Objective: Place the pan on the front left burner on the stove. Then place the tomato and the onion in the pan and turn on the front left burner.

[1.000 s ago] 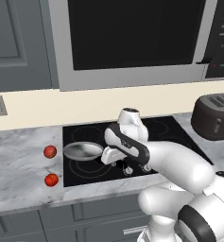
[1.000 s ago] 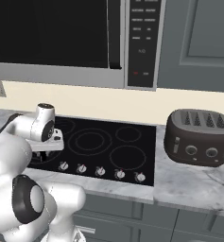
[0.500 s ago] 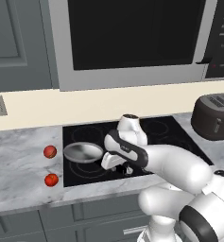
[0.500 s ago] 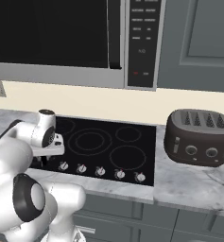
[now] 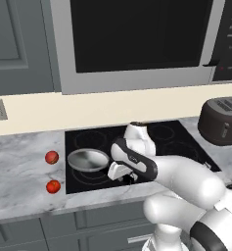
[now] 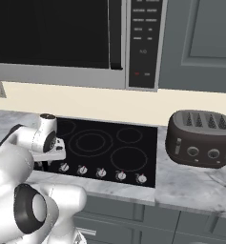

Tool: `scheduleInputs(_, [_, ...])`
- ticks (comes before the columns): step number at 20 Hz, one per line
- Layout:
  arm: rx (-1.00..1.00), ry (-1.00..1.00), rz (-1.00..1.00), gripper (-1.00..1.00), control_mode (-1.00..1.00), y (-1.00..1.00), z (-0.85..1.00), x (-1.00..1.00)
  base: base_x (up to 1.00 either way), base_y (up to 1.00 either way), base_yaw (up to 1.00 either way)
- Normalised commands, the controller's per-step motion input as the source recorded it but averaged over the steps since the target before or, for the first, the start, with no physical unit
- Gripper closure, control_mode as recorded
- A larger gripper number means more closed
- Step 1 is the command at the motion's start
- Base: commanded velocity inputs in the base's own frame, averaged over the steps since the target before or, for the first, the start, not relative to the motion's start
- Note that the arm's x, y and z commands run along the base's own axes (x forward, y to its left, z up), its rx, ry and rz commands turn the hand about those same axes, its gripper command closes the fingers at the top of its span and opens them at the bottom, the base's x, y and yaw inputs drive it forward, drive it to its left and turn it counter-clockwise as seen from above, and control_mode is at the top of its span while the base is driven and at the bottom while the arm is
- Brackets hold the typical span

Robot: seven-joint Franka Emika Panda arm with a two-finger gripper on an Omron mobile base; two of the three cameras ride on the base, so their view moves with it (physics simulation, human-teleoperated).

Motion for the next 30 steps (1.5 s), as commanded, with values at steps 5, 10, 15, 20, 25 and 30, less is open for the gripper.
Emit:
scheduleInputs(5, [-0.01, 0.00, 0.00, 1.00, -1.00, -0.08, -0.07, -0.20, 0.00, 0.00, 0.00])
scheduleInputs(10, [-0.04, 0.00, 0.00, 1.00, -1.00, -0.01, -0.19, -0.10, 0.00, 0.00, 0.00])
scheduleInputs(15, [-0.06, 0.00, 0.00, 1.00, -1.00, 0.00, -0.25, -0.09, 0.00, 0.00, 0.00])
scheduleInputs(20, [-0.01, 0.00, 0.00, 1.00, -1.00, 0.00, -0.02, -0.02, 0.00, 0.00, 0.00])
scheduleInputs(25, [0.00, 0.00, 0.00, 1.00, -1.00, 0.00, 0.00, -0.02, 0.00, 0.00, 0.00])
scheduleInputs(30, [0.00, 0.00, 0.00, 1.00, -1.00, 0.00, 0.00, -0.12, 0.00, 0.00, 0.00])
